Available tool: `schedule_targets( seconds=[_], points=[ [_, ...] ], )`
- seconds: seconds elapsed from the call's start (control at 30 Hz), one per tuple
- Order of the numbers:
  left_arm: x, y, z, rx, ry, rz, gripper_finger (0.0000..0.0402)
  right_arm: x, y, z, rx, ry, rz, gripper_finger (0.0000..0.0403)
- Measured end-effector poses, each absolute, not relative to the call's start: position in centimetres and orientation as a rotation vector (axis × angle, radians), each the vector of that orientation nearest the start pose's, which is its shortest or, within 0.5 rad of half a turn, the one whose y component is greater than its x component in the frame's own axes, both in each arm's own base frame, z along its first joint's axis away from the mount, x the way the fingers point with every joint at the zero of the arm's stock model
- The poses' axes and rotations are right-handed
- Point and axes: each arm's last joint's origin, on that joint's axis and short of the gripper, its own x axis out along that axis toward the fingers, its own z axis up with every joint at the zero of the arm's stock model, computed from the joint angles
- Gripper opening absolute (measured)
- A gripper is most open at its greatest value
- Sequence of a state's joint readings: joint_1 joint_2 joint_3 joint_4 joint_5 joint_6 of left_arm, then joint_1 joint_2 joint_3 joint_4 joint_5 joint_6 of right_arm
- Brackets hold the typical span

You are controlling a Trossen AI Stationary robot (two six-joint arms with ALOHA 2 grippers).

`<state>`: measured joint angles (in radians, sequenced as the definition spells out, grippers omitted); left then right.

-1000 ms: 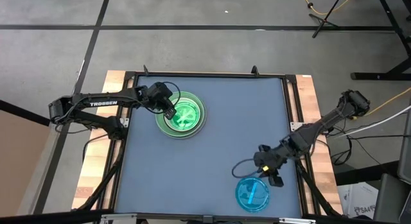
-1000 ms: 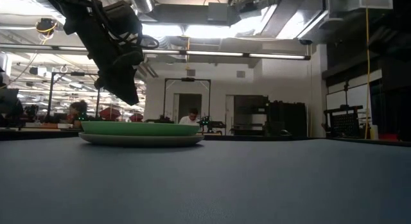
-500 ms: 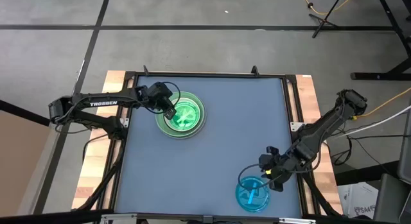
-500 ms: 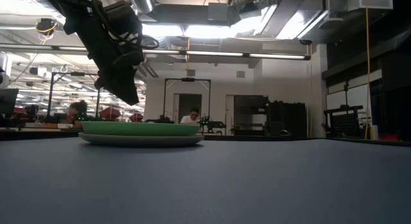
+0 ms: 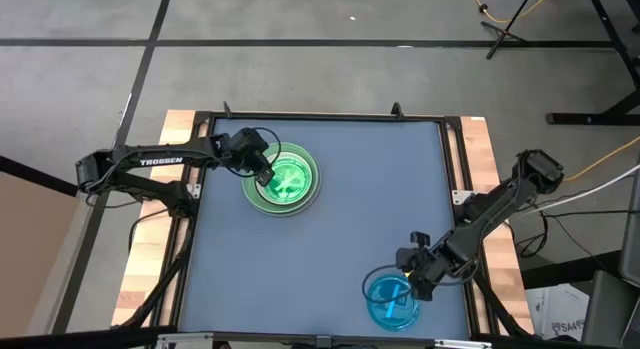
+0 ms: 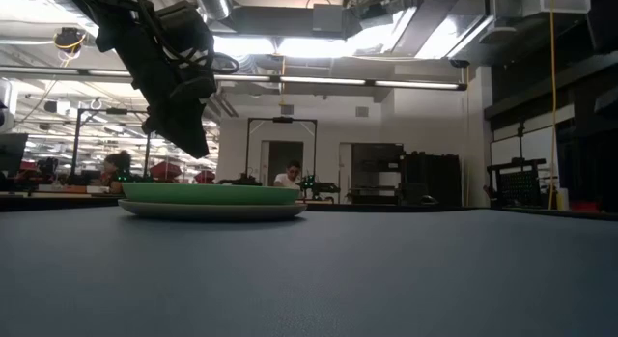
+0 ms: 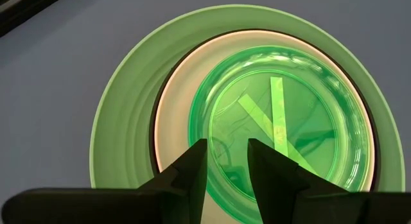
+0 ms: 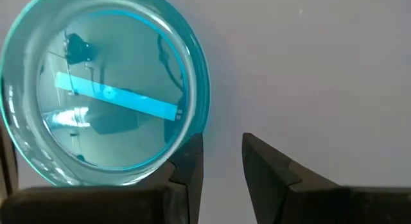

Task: Stack plastic plates
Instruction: Stack the blue plate on top of the light green plate

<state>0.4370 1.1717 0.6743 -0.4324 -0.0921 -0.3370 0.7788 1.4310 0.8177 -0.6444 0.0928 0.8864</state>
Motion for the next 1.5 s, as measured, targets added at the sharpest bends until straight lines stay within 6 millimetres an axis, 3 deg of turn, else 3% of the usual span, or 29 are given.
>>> schedule_targets(
  seconds=[1.5],
  points=[
    [19.7, 9.5, 20.5, -0.466, 0.838, 0.644, 0.0105, 18.7, 18.3, 14.0, 0.279, 1.289, 0.098, 0.0099]
  ],
)
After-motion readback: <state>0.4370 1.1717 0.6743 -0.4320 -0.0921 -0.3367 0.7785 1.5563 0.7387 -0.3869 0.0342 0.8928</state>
